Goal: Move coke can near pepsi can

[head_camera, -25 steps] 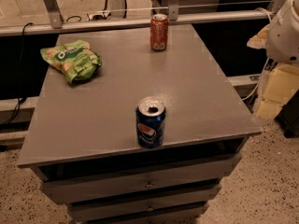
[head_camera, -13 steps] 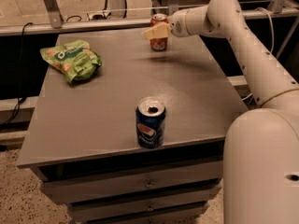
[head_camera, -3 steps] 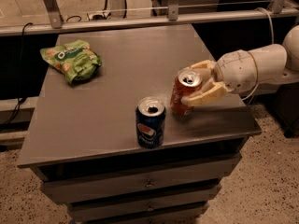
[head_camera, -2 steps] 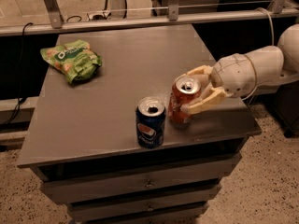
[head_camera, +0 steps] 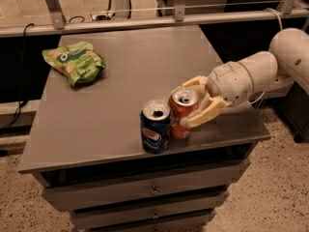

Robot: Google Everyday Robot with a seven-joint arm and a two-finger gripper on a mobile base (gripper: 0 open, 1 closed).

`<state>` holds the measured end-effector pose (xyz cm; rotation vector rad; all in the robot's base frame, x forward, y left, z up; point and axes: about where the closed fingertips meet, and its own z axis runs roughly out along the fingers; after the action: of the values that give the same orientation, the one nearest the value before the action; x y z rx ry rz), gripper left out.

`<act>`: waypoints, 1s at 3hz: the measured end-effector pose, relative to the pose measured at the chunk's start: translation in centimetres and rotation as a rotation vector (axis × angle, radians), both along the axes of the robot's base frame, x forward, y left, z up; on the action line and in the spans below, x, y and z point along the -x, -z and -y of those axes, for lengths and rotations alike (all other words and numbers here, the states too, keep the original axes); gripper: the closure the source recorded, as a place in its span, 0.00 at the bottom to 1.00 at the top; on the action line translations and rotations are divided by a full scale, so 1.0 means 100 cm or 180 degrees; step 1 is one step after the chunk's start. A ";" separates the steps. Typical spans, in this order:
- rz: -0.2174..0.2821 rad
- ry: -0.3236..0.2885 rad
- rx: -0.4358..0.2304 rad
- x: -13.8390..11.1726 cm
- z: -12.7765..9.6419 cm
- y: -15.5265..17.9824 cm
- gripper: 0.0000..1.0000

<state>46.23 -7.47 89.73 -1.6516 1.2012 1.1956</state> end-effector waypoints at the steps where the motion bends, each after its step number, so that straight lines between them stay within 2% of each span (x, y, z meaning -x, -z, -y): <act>1: -0.0046 -0.0055 0.0044 0.002 -0.003 0.007 0.38; 2: -0.0060 -0.0050 0.0095 0.001 -0.002 0.012 0.15; 3: -0.0054 0.0011 0.0157 -0.003 0.004 0.017 0.00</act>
Offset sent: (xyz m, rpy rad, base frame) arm -0.0042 -0.0049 -0.0196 -0.0537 0.0289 0.0253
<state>46.56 -7.83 88.01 -1.6781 1.2528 1.1888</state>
